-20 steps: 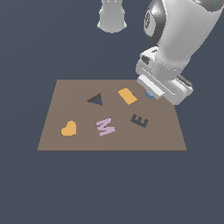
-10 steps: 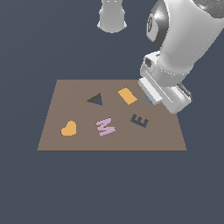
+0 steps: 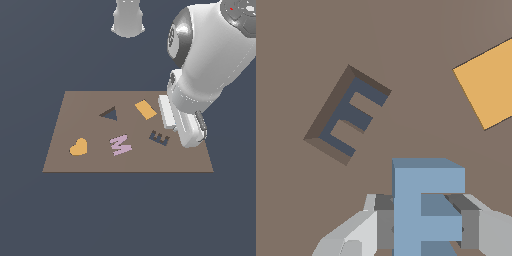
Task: Insert a designated object into the corresponding slot on a board.
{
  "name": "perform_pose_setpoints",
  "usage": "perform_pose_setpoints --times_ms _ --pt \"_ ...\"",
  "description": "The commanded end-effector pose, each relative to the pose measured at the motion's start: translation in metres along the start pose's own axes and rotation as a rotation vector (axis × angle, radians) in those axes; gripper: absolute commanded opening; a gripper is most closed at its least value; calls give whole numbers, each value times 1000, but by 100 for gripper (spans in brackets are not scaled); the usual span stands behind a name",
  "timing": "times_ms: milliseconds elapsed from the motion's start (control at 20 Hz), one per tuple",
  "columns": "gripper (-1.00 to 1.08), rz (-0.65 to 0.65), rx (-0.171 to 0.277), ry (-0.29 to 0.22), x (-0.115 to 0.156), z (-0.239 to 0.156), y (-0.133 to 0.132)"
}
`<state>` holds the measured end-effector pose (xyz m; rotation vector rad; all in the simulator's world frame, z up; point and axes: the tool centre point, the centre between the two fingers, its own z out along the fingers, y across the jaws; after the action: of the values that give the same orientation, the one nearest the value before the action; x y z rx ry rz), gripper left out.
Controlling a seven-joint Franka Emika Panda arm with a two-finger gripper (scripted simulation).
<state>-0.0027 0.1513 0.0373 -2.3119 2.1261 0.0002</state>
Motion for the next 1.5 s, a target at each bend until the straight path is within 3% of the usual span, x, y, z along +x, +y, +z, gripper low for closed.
perform_pose_setpoints --times_ms 0,350,700,1450 --pt "-100 105 0 0 8 -1 -11" --pt "-100 336 0 0 30 -2 -32" --pt "-100 482 0 0 47 -3 -42" --pt "-100 542 -2 0 55 7 -45"
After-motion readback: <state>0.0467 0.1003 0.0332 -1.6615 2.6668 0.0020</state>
